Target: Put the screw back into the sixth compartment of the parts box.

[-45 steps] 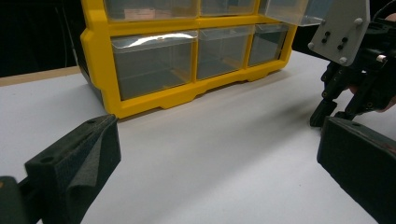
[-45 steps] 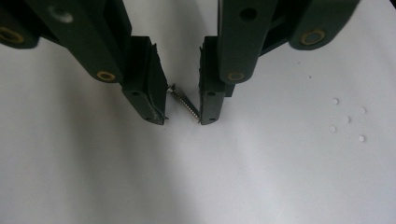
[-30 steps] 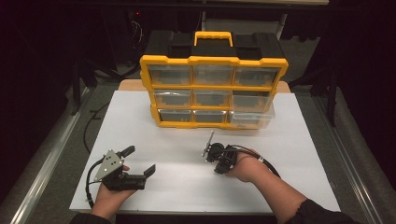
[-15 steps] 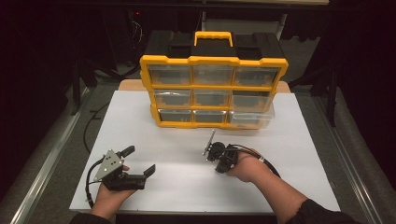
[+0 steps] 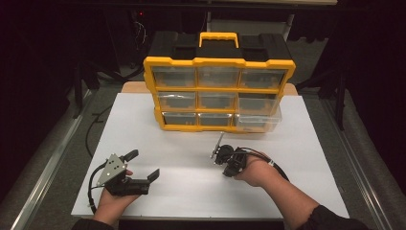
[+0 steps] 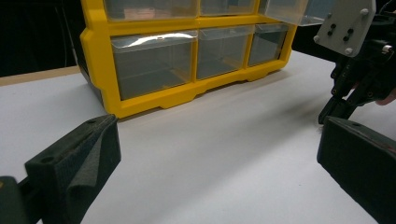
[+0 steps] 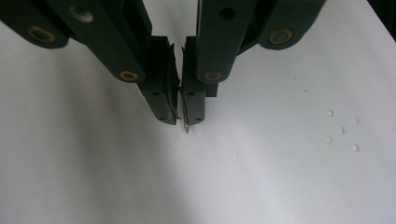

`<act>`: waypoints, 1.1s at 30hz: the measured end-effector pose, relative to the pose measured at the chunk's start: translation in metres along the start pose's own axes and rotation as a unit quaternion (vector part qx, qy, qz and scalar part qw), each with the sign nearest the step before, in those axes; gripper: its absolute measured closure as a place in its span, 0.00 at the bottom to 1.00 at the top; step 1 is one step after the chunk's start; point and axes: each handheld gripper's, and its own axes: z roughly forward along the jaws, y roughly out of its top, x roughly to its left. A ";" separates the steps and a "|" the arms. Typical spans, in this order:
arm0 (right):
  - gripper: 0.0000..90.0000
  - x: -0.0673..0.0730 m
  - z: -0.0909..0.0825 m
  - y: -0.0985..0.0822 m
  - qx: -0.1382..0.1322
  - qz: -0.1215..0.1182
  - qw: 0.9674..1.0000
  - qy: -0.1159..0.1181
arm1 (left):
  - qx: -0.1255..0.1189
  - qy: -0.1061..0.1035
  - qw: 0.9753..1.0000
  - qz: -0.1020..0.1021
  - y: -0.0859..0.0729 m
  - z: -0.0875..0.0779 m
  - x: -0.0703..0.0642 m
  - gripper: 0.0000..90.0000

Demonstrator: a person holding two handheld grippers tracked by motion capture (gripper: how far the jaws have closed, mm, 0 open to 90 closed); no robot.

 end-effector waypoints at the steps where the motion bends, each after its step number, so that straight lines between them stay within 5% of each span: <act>1: 0.97 0.000 0.000 0.000 0.000 0.001 1.000 0.000 | 0.000 0.000 1.000 0.000 0.000 0.000 0.000 0.00; 15: 0.98 -0.003 -0.009 -0.008 -0.007 0.008 1.000 0.003 | 0.001 0.000 1.000 0.001 0.000 0.001 0.000 0.00; 33: 0.97 -0.014 -0.049 -0.027 -0.017 0.026 0.999 -0.015 | 0.002 -0.001 1.000 0.002 0.000 0.001 -0.001 0.00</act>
